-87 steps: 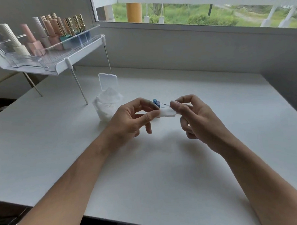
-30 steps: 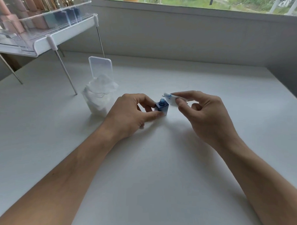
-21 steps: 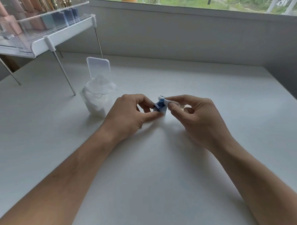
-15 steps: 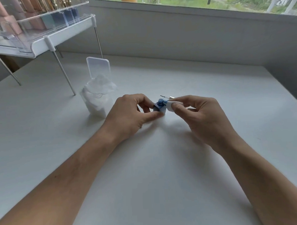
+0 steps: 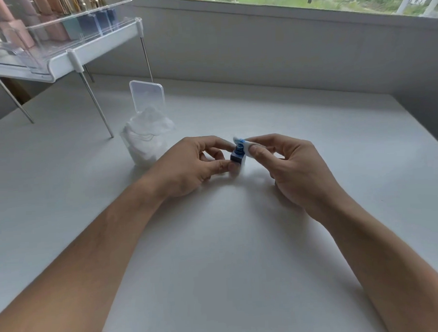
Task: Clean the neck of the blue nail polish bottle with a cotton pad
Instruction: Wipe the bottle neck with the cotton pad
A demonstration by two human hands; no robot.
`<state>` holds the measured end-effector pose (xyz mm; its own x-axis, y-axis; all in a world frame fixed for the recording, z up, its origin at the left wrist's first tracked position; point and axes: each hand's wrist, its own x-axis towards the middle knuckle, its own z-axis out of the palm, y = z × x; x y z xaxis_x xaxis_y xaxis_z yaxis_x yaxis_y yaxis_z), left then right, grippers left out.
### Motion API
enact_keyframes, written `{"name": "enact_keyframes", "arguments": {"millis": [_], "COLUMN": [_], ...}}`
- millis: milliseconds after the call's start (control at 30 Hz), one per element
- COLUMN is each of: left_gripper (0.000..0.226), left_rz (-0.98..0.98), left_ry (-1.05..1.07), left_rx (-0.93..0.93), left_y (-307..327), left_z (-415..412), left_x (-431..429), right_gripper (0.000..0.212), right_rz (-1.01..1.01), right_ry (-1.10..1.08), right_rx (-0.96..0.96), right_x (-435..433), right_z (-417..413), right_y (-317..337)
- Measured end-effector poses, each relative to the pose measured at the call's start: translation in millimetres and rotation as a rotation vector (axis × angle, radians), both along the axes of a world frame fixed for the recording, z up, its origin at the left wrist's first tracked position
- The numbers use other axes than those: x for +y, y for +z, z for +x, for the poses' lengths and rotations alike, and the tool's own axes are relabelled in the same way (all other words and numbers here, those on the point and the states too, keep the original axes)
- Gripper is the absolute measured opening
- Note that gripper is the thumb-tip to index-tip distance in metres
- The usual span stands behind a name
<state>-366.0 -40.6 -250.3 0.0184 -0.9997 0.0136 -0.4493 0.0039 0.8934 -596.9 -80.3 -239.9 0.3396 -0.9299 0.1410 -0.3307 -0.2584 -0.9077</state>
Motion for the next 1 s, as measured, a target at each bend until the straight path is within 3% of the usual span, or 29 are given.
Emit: {"name": "enact_keyframes", "arguments": {"millis": [233,433,633,1000], "left_gripper": [0.030,0.057,0.031,0.035], "left_rz": [-0.062,-0.015,-0.002,-0.118], "left_ry": [0.060,0.034,-0.043,0.059], "left_rx": [-0.118,-0.071,-0.041,-0.192], "left_y": [-6.3,-4.4,-2.7,-8.4], "left_z": [-4.0,-3.3,-0.7,-6.6], "left_x": [0.1,1.4,0.1,-0.9], "right_gripper": [0.017,0.014,0.014,0.012], "right_rz": [0.040,0.014,-0.085,-0.034], "right_ry": [-0.006,-0.048,-0.058,0.015], "right_rx": [-0.006,-0.075,-0.056,0.014], "right_x": [2.6,-2.4,-2.5,-4.2], "right_z": [-8.5,-11.8,-2.2,-10.4], "right_y": [3.8,3.0,-0.3,0.0]}}
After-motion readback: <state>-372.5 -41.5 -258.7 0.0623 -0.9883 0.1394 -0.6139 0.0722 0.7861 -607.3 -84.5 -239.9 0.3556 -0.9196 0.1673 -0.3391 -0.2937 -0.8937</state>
